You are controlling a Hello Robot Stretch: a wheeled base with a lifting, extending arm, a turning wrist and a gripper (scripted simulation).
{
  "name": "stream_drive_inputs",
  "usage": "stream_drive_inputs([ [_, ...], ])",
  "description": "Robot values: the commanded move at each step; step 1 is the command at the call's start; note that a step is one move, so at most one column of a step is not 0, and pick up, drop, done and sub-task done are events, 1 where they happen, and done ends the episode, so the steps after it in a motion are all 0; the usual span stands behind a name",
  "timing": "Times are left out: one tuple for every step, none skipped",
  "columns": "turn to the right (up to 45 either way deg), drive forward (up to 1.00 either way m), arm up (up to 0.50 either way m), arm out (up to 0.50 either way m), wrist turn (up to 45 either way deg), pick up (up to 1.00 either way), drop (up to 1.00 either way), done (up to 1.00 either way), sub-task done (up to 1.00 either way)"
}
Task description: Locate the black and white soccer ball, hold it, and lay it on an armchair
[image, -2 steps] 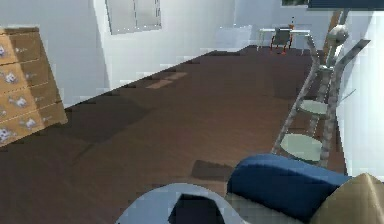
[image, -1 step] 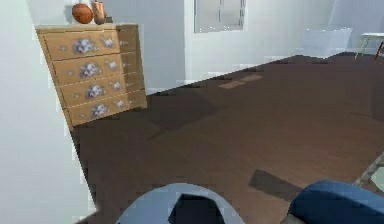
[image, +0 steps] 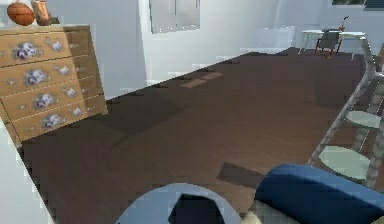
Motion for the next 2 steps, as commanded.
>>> stream_drive_inputs([
  [-6.0, 0.00, 0.00, 0.00, 0.0, 0.00, 0.00, 0.00, 0.00],
  [3.0, 0.00, 0.00, 0.00, 0.0, 0.00, 0.00, 0.00, 0.00],
])
